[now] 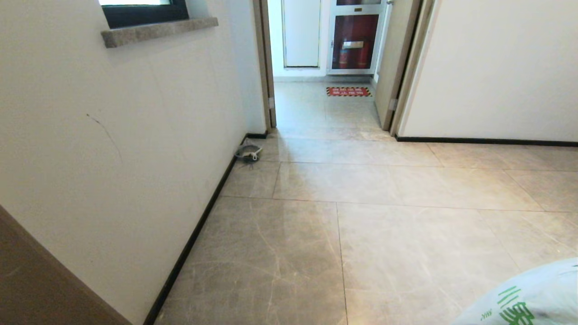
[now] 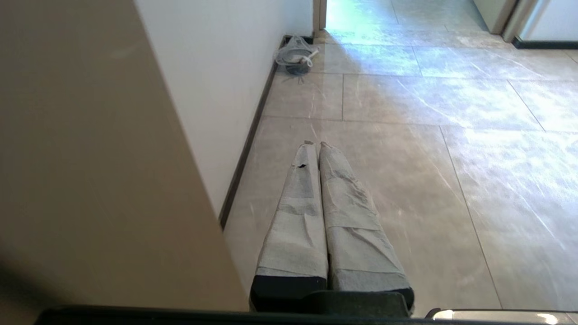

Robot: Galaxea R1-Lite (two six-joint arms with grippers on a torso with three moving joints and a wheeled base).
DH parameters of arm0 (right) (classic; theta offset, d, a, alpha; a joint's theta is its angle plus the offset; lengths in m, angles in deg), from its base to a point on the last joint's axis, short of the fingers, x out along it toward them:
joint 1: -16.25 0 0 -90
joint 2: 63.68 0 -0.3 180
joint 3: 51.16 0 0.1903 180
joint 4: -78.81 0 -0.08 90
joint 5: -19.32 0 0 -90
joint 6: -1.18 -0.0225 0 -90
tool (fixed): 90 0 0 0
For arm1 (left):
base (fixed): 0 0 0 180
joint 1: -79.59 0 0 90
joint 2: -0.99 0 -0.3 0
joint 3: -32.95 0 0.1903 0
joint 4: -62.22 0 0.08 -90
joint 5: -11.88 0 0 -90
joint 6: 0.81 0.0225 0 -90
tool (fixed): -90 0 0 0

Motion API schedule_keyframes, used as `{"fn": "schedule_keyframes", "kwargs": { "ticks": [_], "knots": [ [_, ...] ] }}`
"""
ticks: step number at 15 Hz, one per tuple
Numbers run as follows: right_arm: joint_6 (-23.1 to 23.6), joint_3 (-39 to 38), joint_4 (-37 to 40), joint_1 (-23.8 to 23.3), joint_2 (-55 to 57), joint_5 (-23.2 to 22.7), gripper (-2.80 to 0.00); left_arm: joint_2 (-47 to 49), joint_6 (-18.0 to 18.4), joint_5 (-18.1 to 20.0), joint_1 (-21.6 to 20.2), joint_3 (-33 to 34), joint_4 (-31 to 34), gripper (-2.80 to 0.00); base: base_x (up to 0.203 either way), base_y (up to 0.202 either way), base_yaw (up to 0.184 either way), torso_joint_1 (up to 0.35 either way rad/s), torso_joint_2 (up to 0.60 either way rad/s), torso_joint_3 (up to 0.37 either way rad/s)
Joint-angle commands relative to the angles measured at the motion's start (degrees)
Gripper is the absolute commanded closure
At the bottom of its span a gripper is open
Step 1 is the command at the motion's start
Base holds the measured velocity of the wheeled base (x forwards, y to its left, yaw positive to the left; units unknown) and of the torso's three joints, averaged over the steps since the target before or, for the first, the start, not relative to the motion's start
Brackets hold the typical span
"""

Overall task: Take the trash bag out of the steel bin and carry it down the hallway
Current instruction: Put the trash bag at the door

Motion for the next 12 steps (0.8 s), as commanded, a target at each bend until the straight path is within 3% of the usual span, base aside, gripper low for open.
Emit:
{"fn": "schedule_keyframes", "kwargs": {
  "ticks": [1, 12],
  "knots": [
    [0.05, -2.29, -0.09, -0.04, 0.07, 0.00, 0.00, 0.00, 0.02, -0.01, 0.00, 0.01, 0.01, 0.00, 0.193, 0.000, 0.002, -0.002, 0.00, -0.002],
    [0.05, -2.29, -0.09, -0.04, 0.07, 0.00, 0.00, 0.00, 0.02, -0.01, 0.00, 0.09, 0.01, 0.00, 0.194, 0.000, 0.000, 0.003, 0.00, 0.002]
  ]
}}
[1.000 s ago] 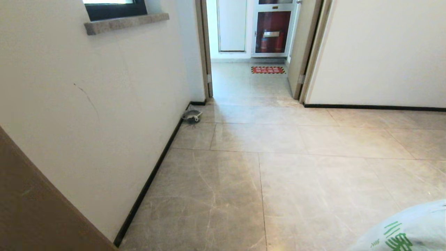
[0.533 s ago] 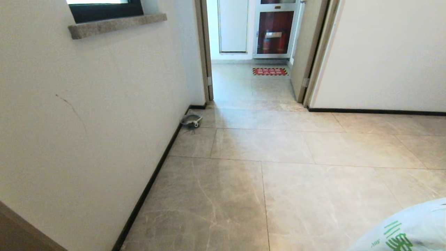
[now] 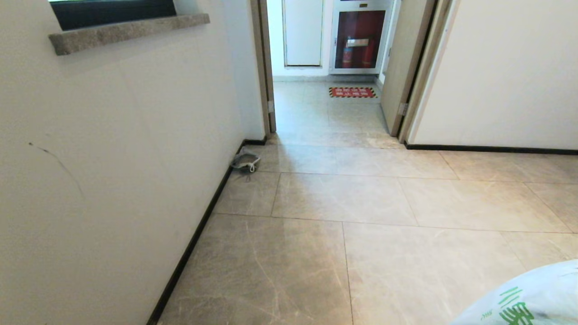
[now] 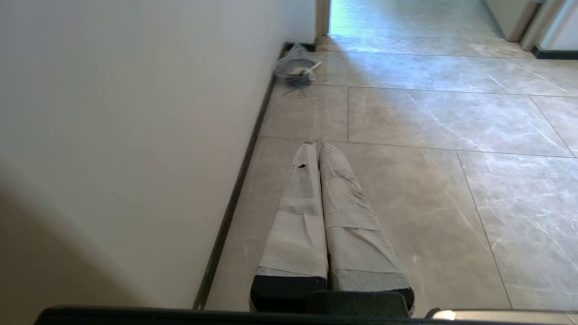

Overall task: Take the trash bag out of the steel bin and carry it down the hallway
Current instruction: Put the trash bag at the door

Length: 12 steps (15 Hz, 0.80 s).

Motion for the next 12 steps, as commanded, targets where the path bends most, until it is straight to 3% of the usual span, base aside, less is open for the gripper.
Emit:
{"fn": "schedule_keyframes", "kwargs": {
  "ticks": [1, 7, 12],
  "knots": [
    [-0.04, -2.29, 0.04, 0.04, 0.07, 0.00, 0.00, 0.00, 0.01, -0.01, -0.02, 0.09, 0.00, 0.00, 0.194, 0.000, -0.001, -0.001, 0.00, 0.005],
    [0.05, -2.29, 0.04, 0.02, 0.07, 0.00, 0.00, 0.00, 0.54, 0.03, -0.02, 0.04, 0.06, 0.00, 0.176, 0.000, 0.001, 0.003, 0.00, 0.003],
    [0.05, -2.29, 0.04, 0.04, 0.07, 0.00, 0.00, 0.00, 0.02, -0.02, -0.02, 0.00, 0.00, 0.00, 0.000, 0.000, 0.000, 0.000, 0.00, 0.000]
  ]
}}
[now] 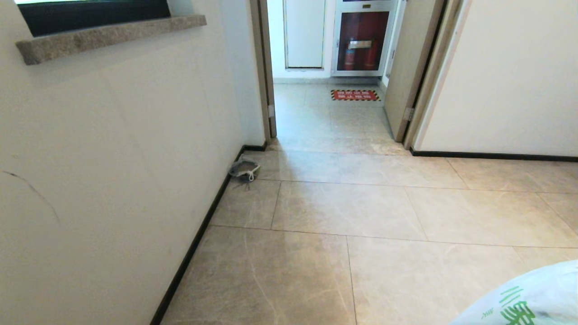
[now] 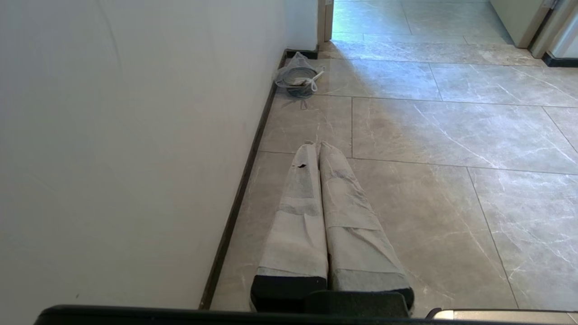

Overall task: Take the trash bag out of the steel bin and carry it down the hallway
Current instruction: Put the trash bag at the door

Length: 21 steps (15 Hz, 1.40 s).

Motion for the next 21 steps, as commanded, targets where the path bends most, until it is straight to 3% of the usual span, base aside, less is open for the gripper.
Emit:
{"fn": "schedule_keyframes", "kwargs": {
  "ticks": [1, 21],
  "knots": [
    [0.04, -2.29, -0.07, 0.02, 0.07, -0.04, 0.00, 0.00, -0.02, 0.00, 0.00, 0.09, 0.00, 0.00, 0.000, 0.000, 0.000, 0.000, 0.00, 0.000],
    [0.04, -2.29, -0.07, 0.02, 0.07, -0.04, 0.00, 0.00, 0.51, 0.09, 0.00, 0.09, -0.08, 0.00, 0.000, 0.000, 0.000, 0.000, 0.00, 0.000]
  ]
}}
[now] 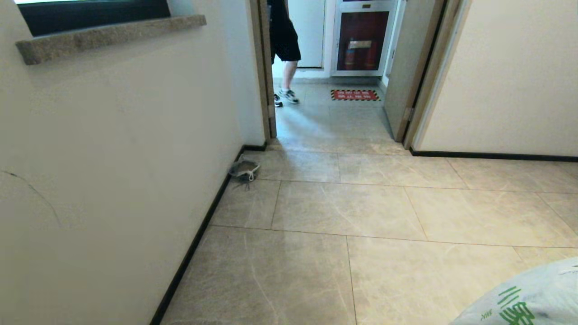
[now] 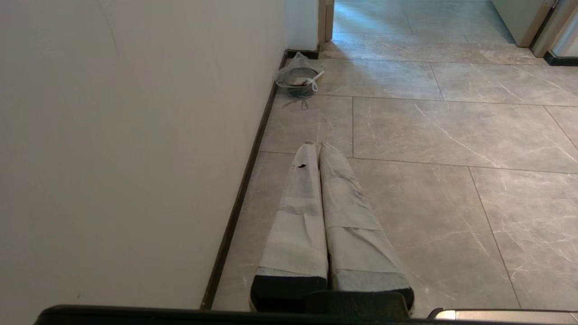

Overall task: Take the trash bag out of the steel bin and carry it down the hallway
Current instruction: Put the trash bag at the door

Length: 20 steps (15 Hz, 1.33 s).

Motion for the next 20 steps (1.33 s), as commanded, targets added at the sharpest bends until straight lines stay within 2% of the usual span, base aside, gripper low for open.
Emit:
{"fn": "schedule_keyframes", "kwargs": {
  "ticks": [1, 14, 20],
  "knots": [
    [0.07, -2.29, -0.05, 0.11, 0.07, -0.02, 0.00, 0.00, -0.08, -0.04, 0.00, 0.07, -0.05, 0.00, 0.000, 0.000, 0.000, 0.000, 0.00, 0.000],
    [0.25, -2.29, -0.05, 0.11, 0.07, -0.11, 0.00, 0.00, -1.60, -0.16, 0.00, 0.09, -0.22, 0.00, 0.000, 0.000, 0.000, 0.000, 0.00, 0.000],
    [0.34, -2.29, -0.07, 0.03, 0.07, -0.25, 0.00, 0.00, -1.15, -0.16, 0.00, 0.00, -0.31, 0.00, 0.000, 0.000, 0.000, 0.000, 0.00, 0.000]
  ]
}}
